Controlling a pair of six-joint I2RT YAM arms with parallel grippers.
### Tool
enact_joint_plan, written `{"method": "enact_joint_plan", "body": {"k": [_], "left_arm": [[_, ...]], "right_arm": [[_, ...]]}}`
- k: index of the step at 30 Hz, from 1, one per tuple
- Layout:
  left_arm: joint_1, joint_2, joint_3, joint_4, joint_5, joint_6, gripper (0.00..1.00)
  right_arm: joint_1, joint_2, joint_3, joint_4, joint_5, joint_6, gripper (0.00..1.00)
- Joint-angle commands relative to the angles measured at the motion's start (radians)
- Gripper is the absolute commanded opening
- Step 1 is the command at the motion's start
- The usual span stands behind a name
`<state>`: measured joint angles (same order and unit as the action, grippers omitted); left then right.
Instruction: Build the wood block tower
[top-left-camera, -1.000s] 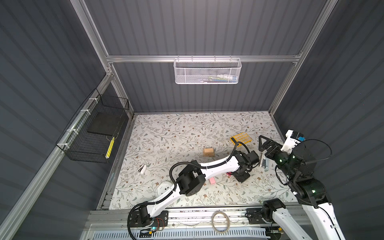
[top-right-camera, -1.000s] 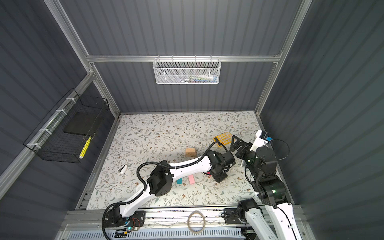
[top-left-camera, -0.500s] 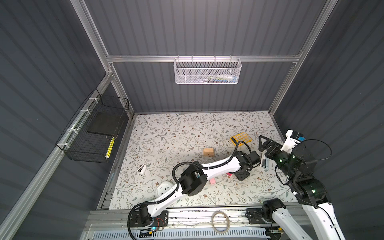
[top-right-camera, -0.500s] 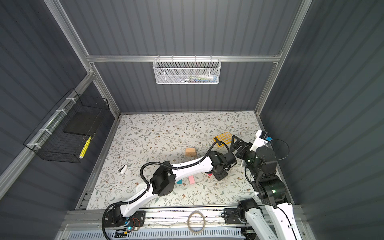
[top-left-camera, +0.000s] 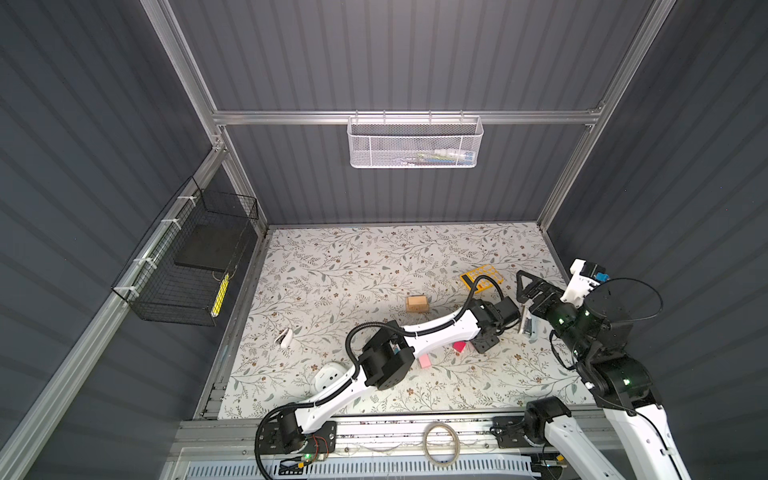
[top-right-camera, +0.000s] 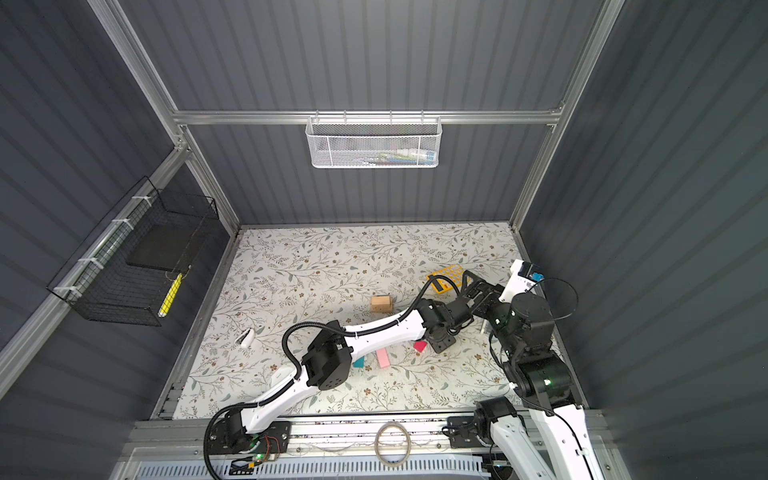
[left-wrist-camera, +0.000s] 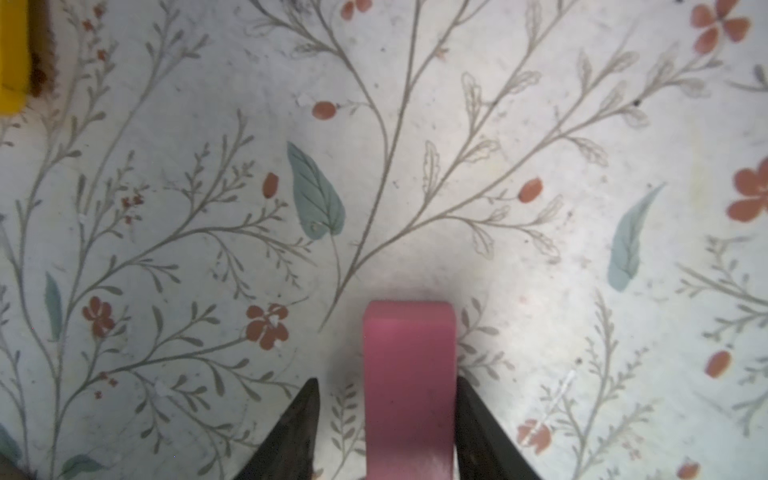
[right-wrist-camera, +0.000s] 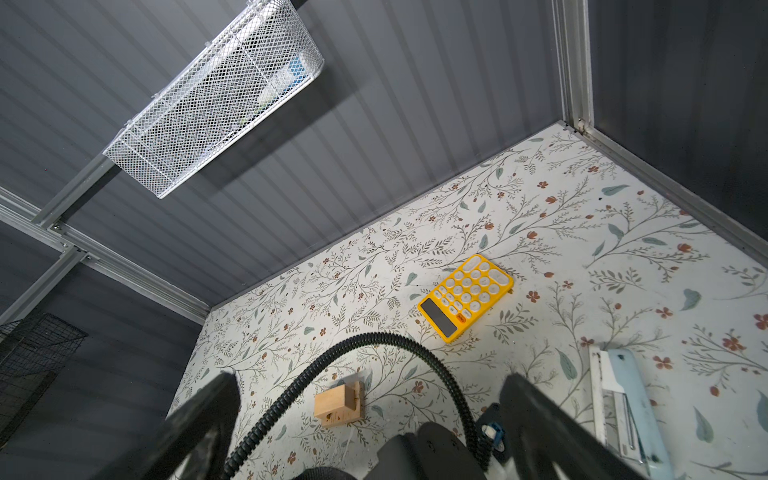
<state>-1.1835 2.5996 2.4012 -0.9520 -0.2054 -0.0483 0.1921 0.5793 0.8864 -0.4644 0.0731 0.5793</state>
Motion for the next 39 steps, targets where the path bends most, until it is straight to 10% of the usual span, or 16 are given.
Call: {"method": "enact_joint_plan", "body": {"k": [1, 12, 39], "left_arm": [[0.012, 0.033, 0.010, -0.008, -0.039, 0.045, 0.54], [0.010, -0.126, -0.045, 0.040, -0.028, 0.073, 0.79], [0.011, -0.893, -0.825, 0.315, -0.053, 0.033, 0.82]], "right_arm": [[-0.004, 0.012, -0.012, 0.024, -0.019, 0.001, 0.99], [-0.005, 0.061, 0.007, 0.044, -0.073, -0.012, 0.99], [-0.006, 0.206, 0.215, -0.209, -0.124, -0.140, 0.99]]}}
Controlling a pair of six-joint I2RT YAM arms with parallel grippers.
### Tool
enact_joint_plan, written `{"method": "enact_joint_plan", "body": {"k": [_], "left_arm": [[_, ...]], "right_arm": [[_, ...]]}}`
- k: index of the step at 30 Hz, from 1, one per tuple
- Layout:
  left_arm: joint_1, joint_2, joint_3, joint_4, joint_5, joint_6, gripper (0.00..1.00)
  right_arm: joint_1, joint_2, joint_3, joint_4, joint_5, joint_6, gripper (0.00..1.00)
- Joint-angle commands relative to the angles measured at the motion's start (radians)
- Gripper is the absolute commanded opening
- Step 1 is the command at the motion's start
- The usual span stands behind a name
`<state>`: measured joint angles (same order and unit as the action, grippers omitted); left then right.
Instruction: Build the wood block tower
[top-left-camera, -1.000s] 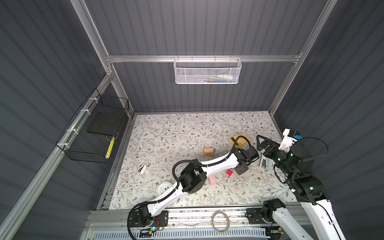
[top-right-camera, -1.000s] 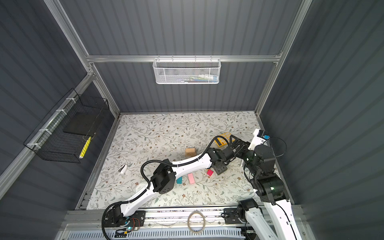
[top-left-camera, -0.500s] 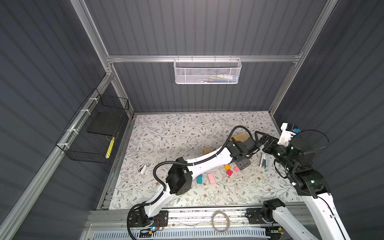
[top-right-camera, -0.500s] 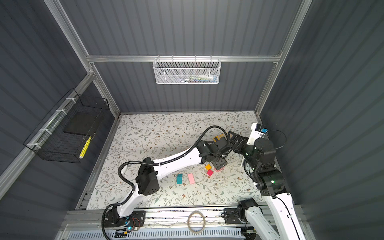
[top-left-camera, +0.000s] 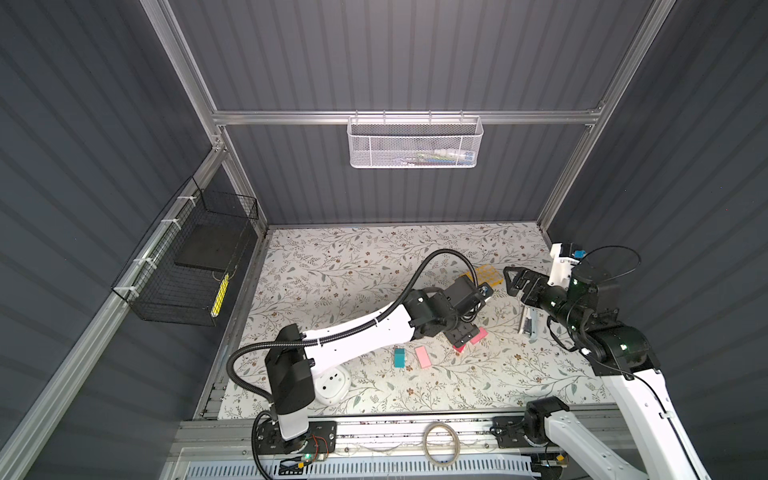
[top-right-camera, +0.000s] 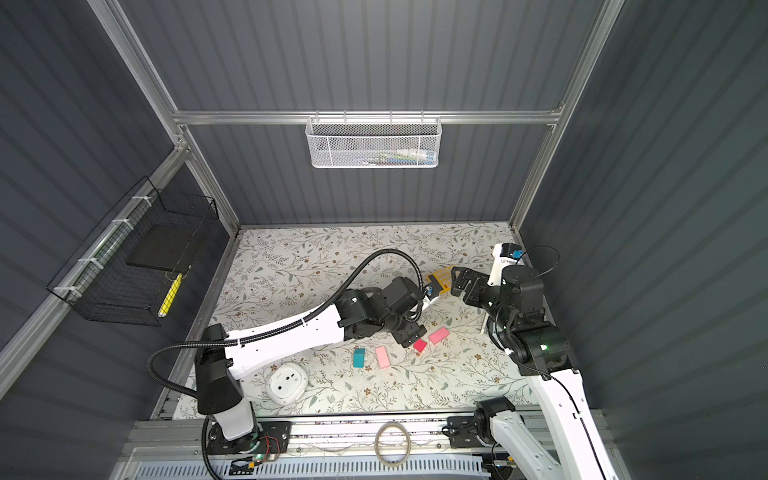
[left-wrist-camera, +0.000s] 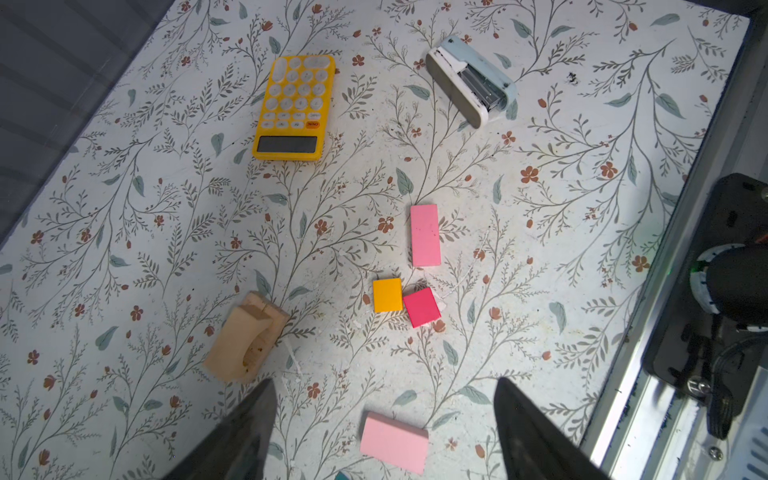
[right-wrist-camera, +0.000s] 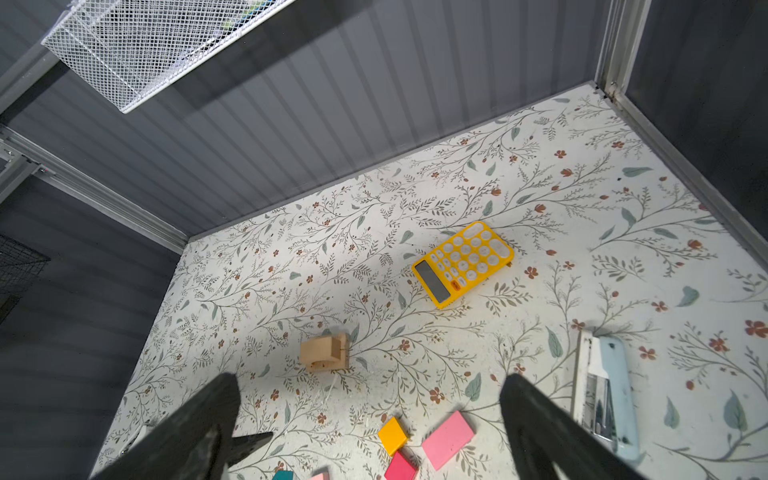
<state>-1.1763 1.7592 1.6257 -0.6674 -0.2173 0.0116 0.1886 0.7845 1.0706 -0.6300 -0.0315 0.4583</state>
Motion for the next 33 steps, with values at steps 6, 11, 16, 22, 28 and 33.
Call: {"method": "enact_joint_plan", "body": {"k": [6, 11, 16, 22, 28, 33], "left_arm": [[0.006, -0.199, -0.203, 0.071, -0.097, -0.064, 0.82], [0.033, -0.332, -0.338, 0.113, -0.109, -0.115, 0.82], [0.086, -0.423, -0.406, 0.135, -0.084, -0.183, 0.83], [0.157, -0.477, -0.465, 0.153, -0.053, -0.252, 0.84], [0.161, -0.503, -0.495, 0.161, -0.052, -0.269, 0.84], [0.164, -0.523, -0.512, 0.159, -0.062, -0.273, 0.85]], "right_arm": [[-0.003, 0.030, -0.010, -0.099, -0.058, -0.018, 0.97], [0.001, 0.101, -0.042, -0.135, -0.118, -0.034, 0.89], [0.032, 0.212, -0.053, -0.186, -0.141, -0.084, 0.86], [0.127, 0.380, -0.056, -0.231, -0.056, -0.157, 0.87], [0.164, 0.532, -0.066, -0.221, -0.016, -0.215, 0.91], [0.164, 0.636, -0.083, -0.186, 0.012, -0.258, 0.93]]}}
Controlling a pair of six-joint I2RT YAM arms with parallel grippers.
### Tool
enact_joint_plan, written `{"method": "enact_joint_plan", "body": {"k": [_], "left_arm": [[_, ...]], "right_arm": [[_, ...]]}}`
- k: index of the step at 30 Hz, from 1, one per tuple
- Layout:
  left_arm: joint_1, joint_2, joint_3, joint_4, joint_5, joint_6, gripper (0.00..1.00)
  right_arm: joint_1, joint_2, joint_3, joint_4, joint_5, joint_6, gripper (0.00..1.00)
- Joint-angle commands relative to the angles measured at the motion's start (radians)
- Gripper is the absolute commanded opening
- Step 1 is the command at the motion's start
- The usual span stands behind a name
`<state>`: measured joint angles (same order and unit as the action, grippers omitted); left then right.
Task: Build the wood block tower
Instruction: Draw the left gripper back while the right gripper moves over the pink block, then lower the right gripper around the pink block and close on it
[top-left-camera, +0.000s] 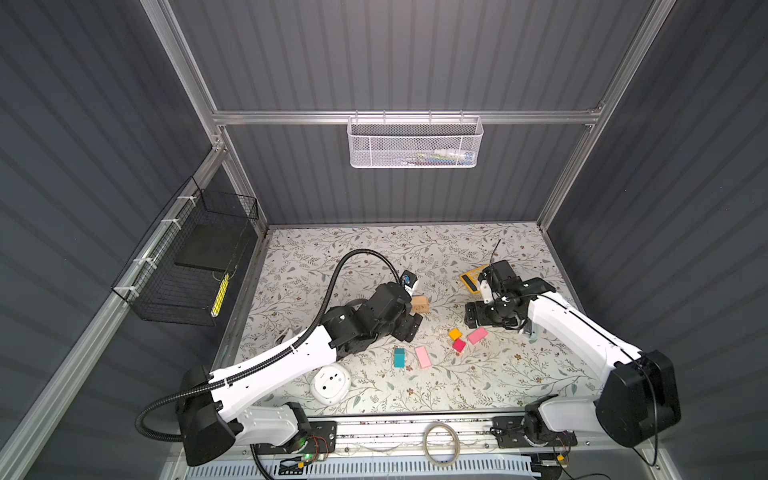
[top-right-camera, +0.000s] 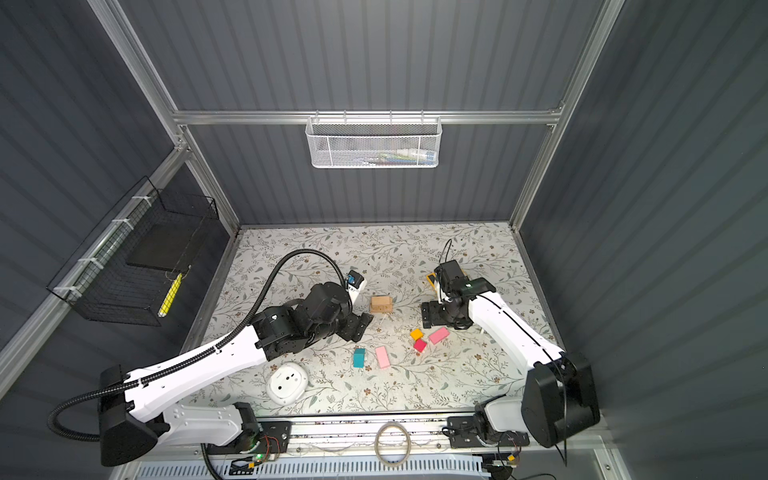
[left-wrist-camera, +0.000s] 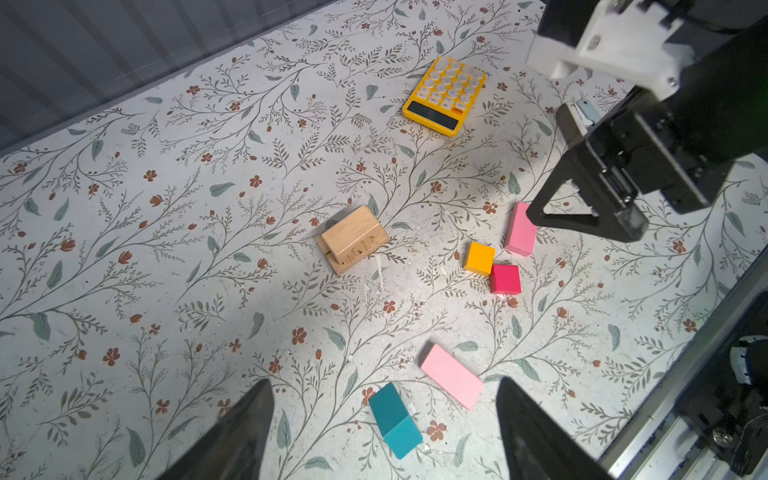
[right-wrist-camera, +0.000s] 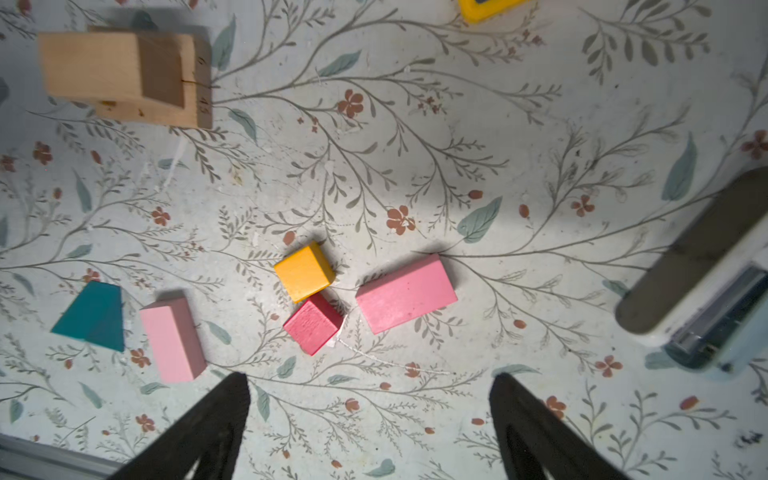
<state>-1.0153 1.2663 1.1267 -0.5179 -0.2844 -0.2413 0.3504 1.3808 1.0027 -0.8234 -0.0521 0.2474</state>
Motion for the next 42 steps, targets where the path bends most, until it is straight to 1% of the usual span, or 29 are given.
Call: {"method": "enact_joint_plan", "body": {"k": [1, 5, 7, 10, 17, 21, 24, 28, 37, 42], "left_arm": [[0.004, -0.034, -0.016, 0.010, 0.003, -0.020, 0.85], [0.006, -0.039, -0.022, 0.008, 0.001, -0.020, 0.85], [0.007, -0.039, -0.023, 0.008, 0.001, -0.018, 0.86], [0.009, -0.037, -0.027, 0.010, 0.000, -0.013, 0.86], [0.011, -0.041, -0.036, 0.014, -0.002, -0.001, 0.86], [0.014, -0.041, -0.040, 0.020, 0.001, 0.004, 0.87], [0.015, -0.036, -0.040, 0.021, 0.002, 0.006, 0.87], [0.016, -0.028, -0.039, 0.025, 0.003, 0.009, 0.87], [0.017, -0.013, -0.034, 0.030, 0.012, 0.011, 0.87], [0.018, -0.012, -0.039, 0.034, 0.013, 0.010, 0.87]], "right_arm": [[0.002, 0.059, -0.019, 0.018, 0.023, -0.056, 0.94], [0.002, 0.127, -0.026, 0.038, 0.000, -0.072, 0.96], [0.002, 0.151, -0.026, 0.041, -0.011, -0.073, 0.99], [0.002, 0.187, -0.024, 0.053, -0.019, -0.078, 0.99], [-0.002, 0.260, -0.016, 0.065, 0.049, -0.068, 0.99], [-0.028, 0.268, -0.015, 0.082, 0.055, -0.065, 0.99], [-0.035, 0.282, -0.012, 0.083, 0.052, -0.066, 0.97], [-0.035, 0.296, -0.024, 0.084, 0.036, -0.062, 0.93], [-0.026, 0.302, -0.046, 0.127, -0.024, -0.047, 0.89], [-0.005, 0.291, -0.054, 0.124, -0.029, -0.035, 0.86]]}}
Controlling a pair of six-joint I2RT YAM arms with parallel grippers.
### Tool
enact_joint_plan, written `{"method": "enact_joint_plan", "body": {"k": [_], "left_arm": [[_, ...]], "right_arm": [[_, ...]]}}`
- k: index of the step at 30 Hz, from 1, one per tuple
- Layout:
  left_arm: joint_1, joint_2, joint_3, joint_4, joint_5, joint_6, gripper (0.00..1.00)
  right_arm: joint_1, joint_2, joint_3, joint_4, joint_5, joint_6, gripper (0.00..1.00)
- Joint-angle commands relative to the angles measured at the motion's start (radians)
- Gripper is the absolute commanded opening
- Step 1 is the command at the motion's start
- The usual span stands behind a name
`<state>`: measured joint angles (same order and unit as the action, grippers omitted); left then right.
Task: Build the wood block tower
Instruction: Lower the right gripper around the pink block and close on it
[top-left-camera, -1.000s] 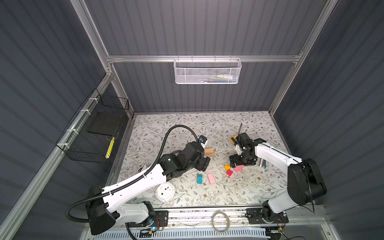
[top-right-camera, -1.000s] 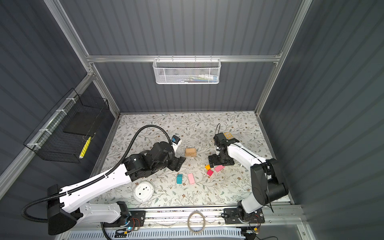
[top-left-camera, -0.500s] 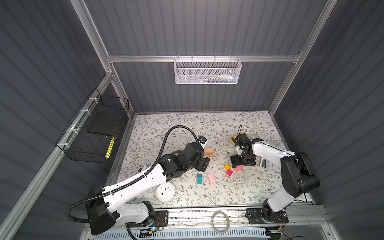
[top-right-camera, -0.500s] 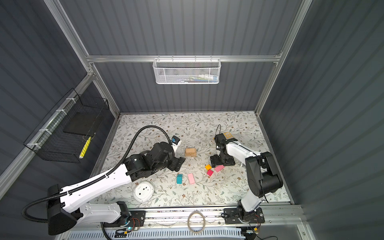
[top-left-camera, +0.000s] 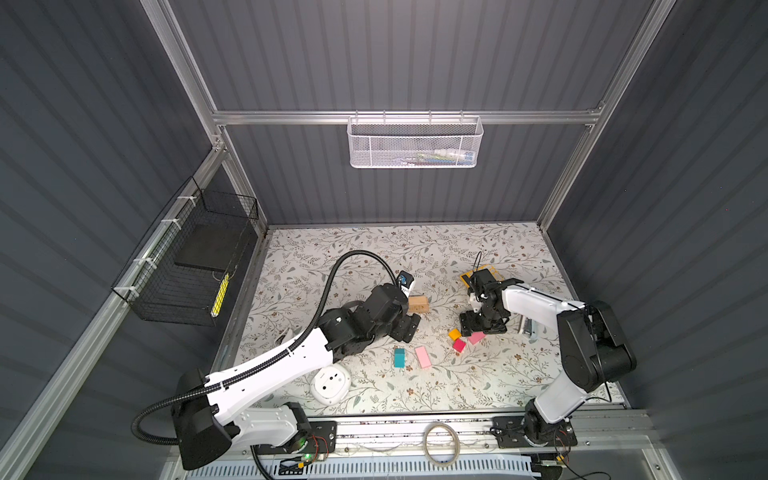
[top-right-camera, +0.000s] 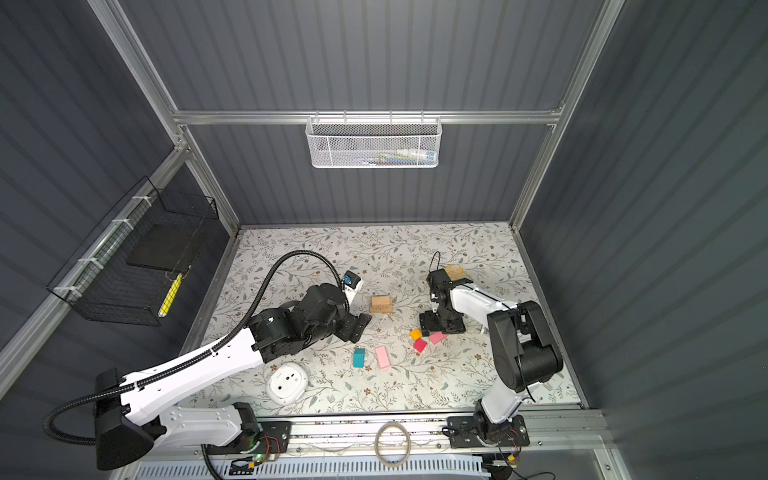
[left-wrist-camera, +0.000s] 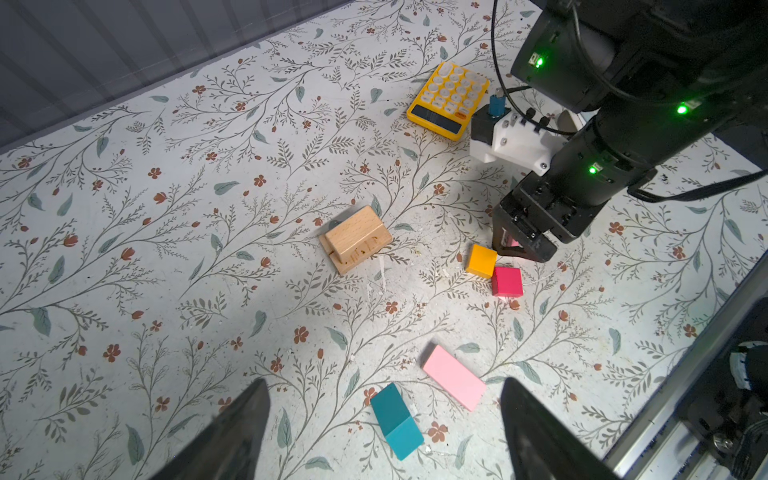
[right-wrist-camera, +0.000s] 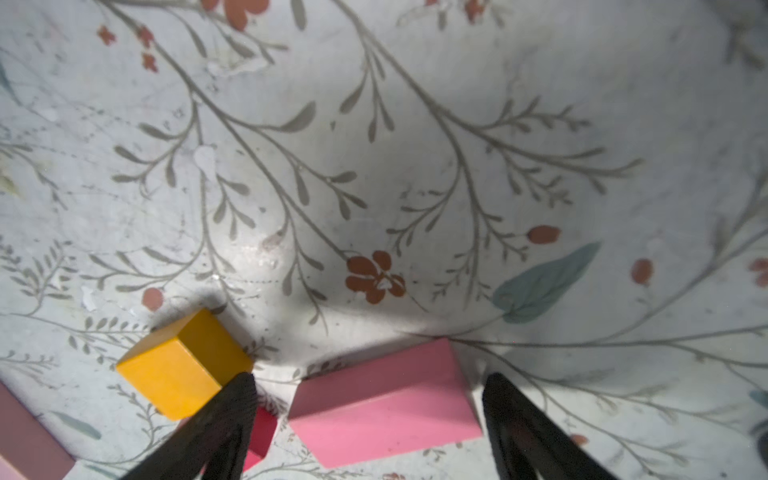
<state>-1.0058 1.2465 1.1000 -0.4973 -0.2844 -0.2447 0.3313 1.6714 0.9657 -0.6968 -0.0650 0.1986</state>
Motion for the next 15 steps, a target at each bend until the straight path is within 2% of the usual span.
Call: {"method": "enact_joint_plan", "body": {"k": [1, 15], "left_arm": [[0.009, 0.008, -0.012, 0.015, 0.016, 0.015, 0.87], [0.010, 0.012, -0.011, 0.013, 0.018, 0.013, 0.87]], "right_arm": [[0.020, -0.003, -0.021, -0.002, -0.019, 0.019, 0.85], [0.076, -0.030, -0.042, -0.009, -0.006, 0.101, 0.78]]}}
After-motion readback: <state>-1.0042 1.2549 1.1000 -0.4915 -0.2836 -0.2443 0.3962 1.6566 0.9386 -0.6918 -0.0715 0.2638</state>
